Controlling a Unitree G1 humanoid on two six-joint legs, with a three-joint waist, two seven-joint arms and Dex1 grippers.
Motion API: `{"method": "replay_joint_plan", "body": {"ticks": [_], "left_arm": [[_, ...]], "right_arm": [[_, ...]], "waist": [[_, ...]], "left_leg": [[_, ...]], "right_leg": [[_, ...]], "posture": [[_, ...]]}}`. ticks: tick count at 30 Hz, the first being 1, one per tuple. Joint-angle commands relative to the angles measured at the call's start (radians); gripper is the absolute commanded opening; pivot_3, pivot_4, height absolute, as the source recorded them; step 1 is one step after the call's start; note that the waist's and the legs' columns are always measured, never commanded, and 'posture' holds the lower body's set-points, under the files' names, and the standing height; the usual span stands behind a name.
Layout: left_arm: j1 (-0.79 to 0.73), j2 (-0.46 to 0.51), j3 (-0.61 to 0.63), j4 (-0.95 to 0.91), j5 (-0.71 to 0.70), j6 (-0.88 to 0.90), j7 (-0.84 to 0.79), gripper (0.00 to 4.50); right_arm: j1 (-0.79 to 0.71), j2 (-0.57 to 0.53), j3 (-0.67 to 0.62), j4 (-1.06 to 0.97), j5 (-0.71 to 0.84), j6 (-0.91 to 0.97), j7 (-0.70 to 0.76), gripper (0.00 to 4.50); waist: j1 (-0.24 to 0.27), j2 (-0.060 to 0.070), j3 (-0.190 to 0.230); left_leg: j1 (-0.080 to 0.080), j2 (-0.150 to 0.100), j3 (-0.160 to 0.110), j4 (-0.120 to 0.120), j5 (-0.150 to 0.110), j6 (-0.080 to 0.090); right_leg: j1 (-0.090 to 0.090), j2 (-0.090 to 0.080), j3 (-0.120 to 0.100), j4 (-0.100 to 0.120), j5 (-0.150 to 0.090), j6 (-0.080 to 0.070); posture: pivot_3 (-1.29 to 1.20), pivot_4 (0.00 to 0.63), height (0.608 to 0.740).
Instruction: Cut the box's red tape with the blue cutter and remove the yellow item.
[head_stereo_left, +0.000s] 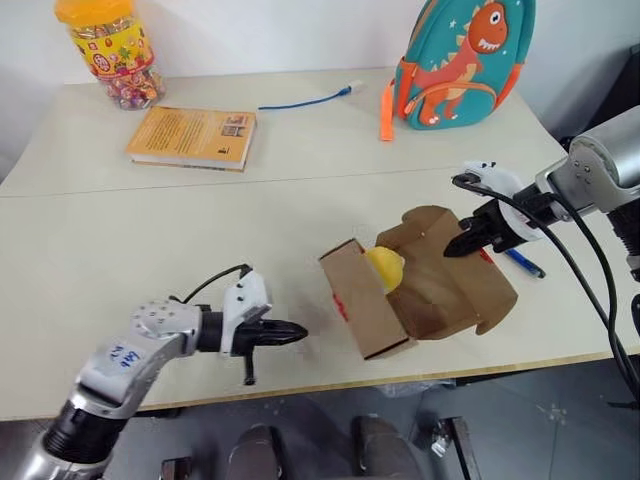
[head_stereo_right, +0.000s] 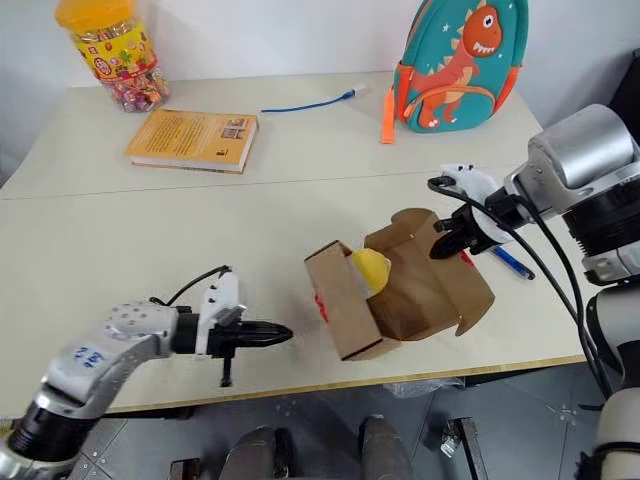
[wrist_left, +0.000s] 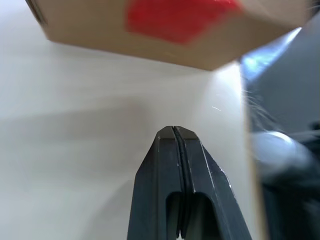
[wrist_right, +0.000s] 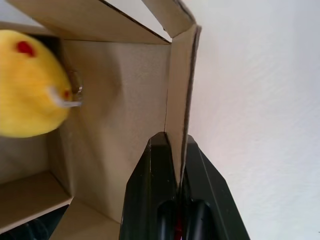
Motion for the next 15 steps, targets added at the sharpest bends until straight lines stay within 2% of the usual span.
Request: {"method": "replay_joint_plan", "body": {"ticks": [1,8,13,15], "left_arm": [[-0.032,-0.024,0.052,-0.066,-0.104,0.018,-0.017,0.00],[-0.170,-0.261,0.031,-0.016,-0.092,-0.036,0.148,0.00],[-0.223,-0.305,-0.088,0.041,0.039,-0.117,0.167,0.00],[-0.228,-0.281,-0.143,0.067,0.115,-0.164,0.151,0.00]], "right_arm": [[-0.005,-0.009,-0.044,-0.032,-0.010,0.003,-0.001,0.03],[-0.013,-0.004,-0.044,-0.042,-0.013,0.003,-0.003,0.03],[-0.012,0.000,-0.045,-0.044,-0.013,0.003,-0.004,0.03],[-0.011,0.002,-0.046,-0.047,-0.010,0.003,-0.007,0.03]], "waist": [[0.000,0.000,0.000],[0.004,0.000,0.000],[-0.003,0.000,0.000],[-0.003,0.000,0.000]], "left_leg": [[0.000,0.000,0.000,0.000,0.000,0.000],[-0.001,0.000,0.000,0.002,0.000,0.000],[0.001,0.000,0.001,0.002,0.000,-0.001],[0.001,0.000,0.001,0.002,0.000,-0.001]], "right_leg": [[0.000,0.000,0.000,0.000,0.000,0.000],[0.001,0.000,0.000,0.000,0.001,0.001],[0.001,0.001,0.000,0.000,0.001,0.002],[0.000,0.001,0.000,0.001,0.001,0.002]], "posture": [[0.00,0.150,0.740],[0.00,0.150,0.740],[0.00,0.150,0.740],[0.00,0.150,0.740]]}}
